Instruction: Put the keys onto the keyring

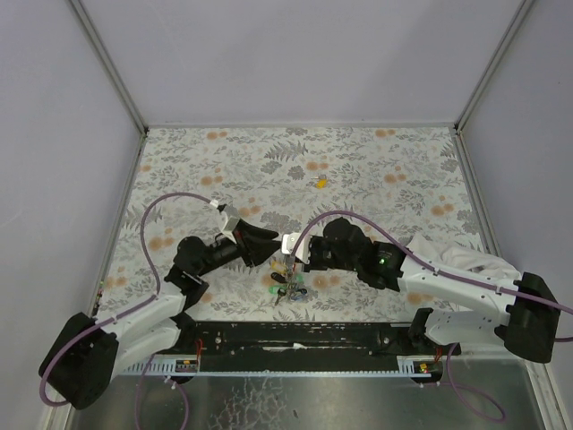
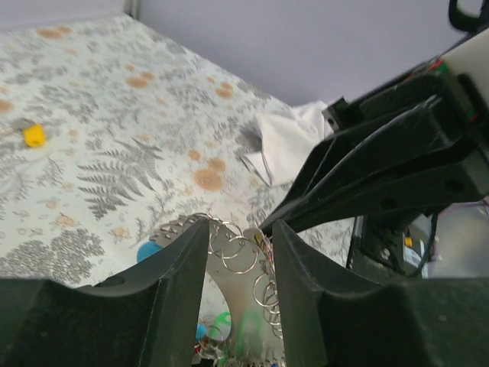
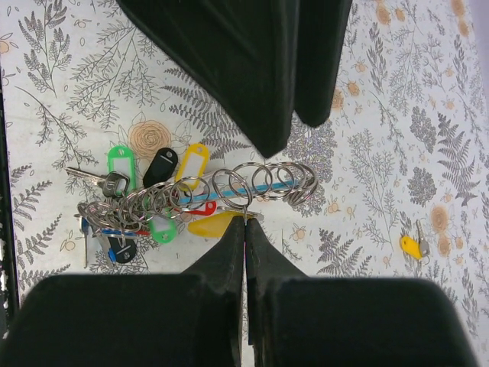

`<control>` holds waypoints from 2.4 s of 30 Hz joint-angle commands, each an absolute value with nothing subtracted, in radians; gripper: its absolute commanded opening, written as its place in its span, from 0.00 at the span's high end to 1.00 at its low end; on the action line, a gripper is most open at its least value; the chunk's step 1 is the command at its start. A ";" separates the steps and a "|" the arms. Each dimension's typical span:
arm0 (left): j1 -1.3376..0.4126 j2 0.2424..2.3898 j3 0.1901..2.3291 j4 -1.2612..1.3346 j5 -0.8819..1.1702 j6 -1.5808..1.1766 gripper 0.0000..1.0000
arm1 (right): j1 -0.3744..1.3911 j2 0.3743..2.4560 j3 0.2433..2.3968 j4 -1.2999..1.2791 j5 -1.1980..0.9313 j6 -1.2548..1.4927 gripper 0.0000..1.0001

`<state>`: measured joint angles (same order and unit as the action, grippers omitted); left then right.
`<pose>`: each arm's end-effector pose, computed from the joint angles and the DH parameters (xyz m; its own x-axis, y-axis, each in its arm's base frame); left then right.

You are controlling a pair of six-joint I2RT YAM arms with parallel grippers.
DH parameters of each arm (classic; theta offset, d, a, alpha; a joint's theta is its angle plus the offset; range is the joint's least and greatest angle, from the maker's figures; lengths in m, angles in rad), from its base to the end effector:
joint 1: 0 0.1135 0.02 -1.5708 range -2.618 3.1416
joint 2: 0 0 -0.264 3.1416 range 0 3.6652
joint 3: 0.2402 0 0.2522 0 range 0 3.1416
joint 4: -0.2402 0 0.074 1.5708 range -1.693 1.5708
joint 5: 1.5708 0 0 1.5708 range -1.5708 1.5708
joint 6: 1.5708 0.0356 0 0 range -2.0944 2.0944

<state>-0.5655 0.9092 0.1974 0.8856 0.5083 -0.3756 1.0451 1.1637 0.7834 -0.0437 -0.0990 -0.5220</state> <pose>0.1478 -0.1143 0.2254 -0.1843 -0.2625 -0.9471 0.8655 0.4132 -0.2830 0.1299 0.2309 0.2757 0.2728 -0.5186 -0.8103 -0.8882 0.1879 -0.4192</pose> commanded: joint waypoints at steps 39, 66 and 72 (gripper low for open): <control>-0.597 1.020 0.530 0.235 0.633 -0.490 0.71 | 1.052 1.188 0.875 -0.070 -0.136 -0.549 1.00; -0.606 0.943 0.459 0.316 0.510 -0.533 1.00 | 1.052 1.131 0.805 -0.056 -0.141 -0.533 1.00; -0.606 0.890 0.379 0.455 0.413 -0.611 1.00 | 1.052 1.097 0.726 0.005 -0.179 -0.474 1.00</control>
<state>-0.6167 0.9264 0.4164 0.2989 0.5388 -0.5537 1.0477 1.1522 0.7723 -0.0303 -0.1528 -0.5262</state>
